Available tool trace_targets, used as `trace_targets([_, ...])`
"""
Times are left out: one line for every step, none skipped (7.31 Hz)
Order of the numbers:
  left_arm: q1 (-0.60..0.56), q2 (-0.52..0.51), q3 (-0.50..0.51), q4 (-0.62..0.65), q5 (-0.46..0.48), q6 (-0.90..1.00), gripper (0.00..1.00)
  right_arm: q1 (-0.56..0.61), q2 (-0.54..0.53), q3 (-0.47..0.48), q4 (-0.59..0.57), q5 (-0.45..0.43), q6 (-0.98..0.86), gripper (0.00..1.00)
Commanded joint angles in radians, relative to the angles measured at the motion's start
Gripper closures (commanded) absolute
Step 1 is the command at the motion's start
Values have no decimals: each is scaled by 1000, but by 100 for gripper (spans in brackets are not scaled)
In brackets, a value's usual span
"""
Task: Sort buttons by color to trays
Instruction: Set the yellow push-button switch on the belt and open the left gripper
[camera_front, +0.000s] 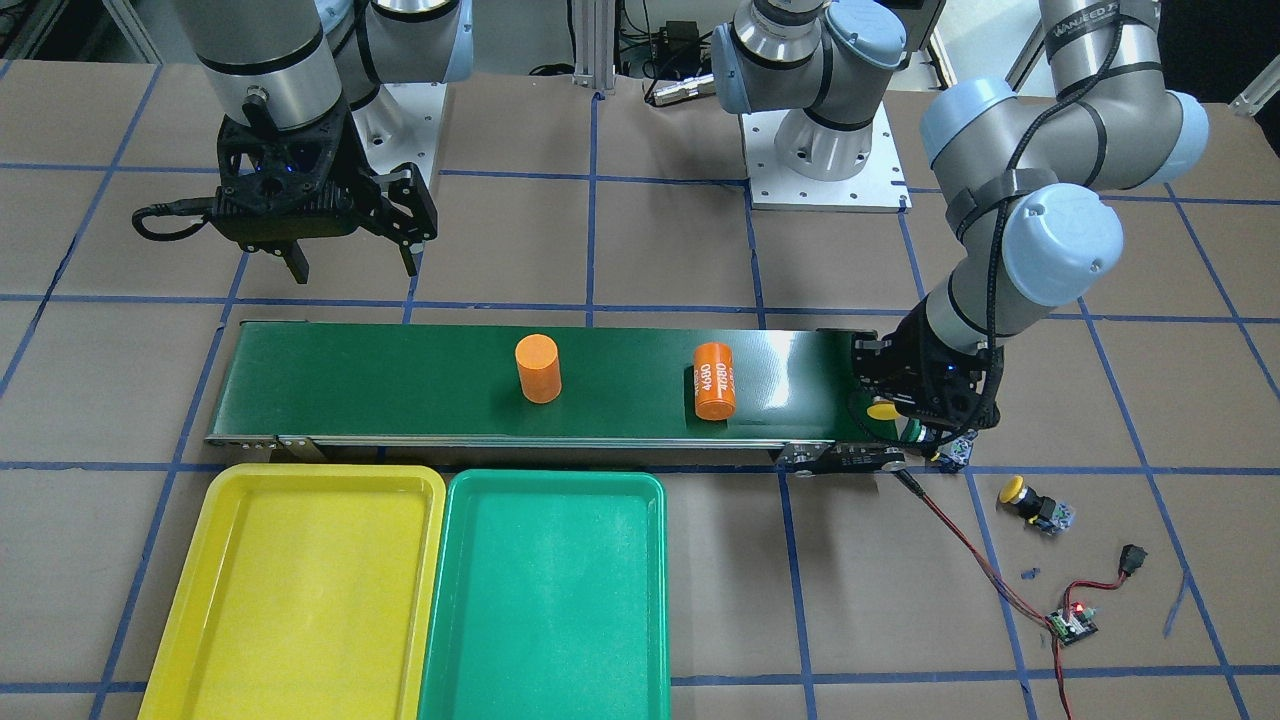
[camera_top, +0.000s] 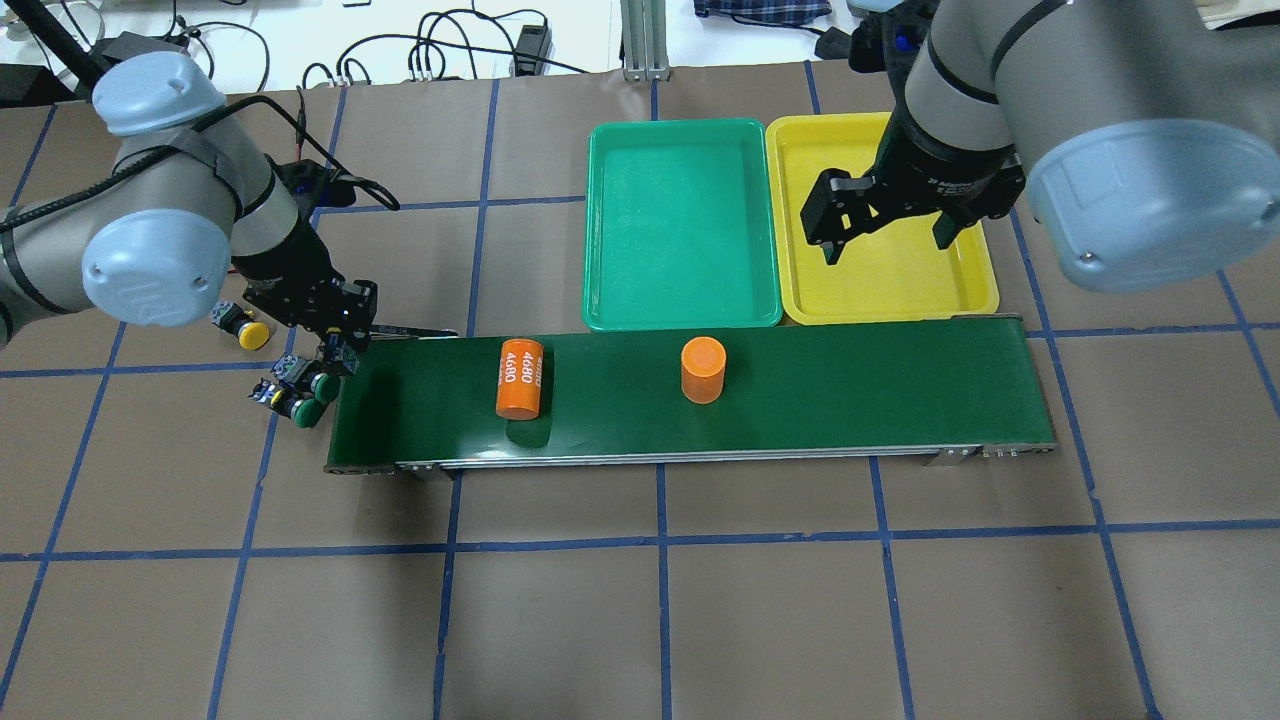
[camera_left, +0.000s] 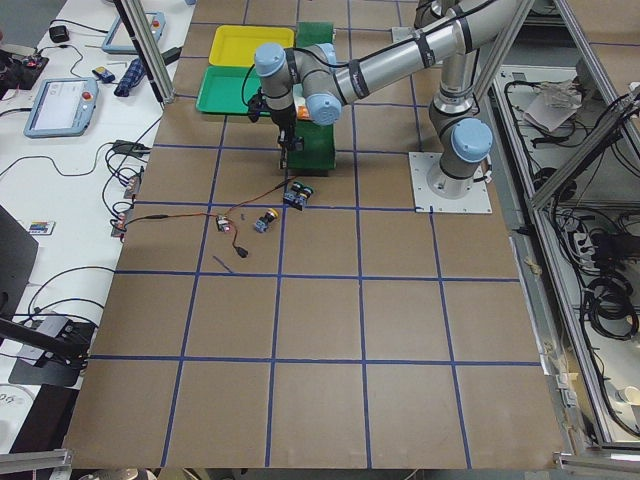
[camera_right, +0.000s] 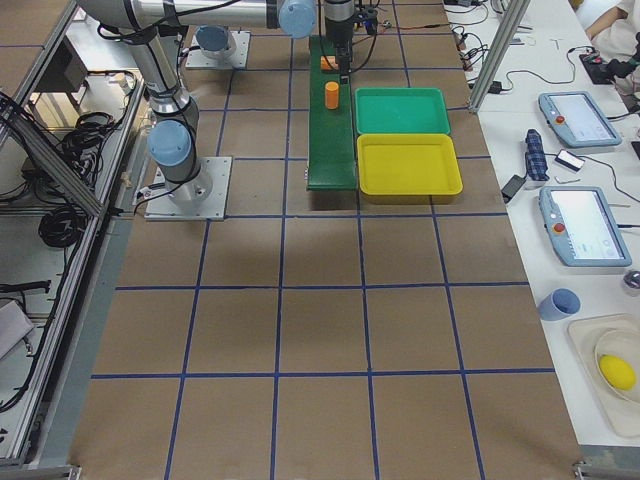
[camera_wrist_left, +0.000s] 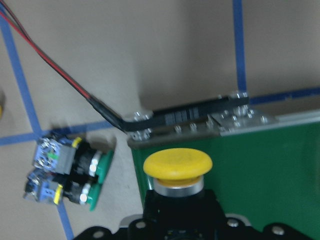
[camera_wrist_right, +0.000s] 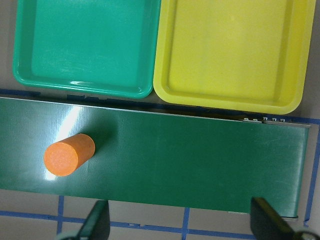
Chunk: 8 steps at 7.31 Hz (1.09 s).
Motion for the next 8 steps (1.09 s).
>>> trace_targets([1,26,-60,26,5,83,100,0,0,0,0,0,-2,0])
trace_targets([3,11,-63,32,1,68,100,0,0,0,2,0,-5,0])
trace_targets([4,-11,-65,35,1,62,98,0,0,0,2,0,-5,0])
trace_targets([4,-5,-66,31,-4,60,93,0,0,0,2,0,-5,0])
trace_targets([3,-13,-66,31,-4,59,28,0,0,0,2,0,-5,0])
trace_targets([1,-14,-69,28,-5,40,10,0,0,0,2,0,-5,0])
trace_targets([1,-5,-74,28,-27,34,3,0,0,0,2,1,-3,0])
trace_targets([1,19,-62,22,-39,34,0,0,0,0,2,0,-5,0])
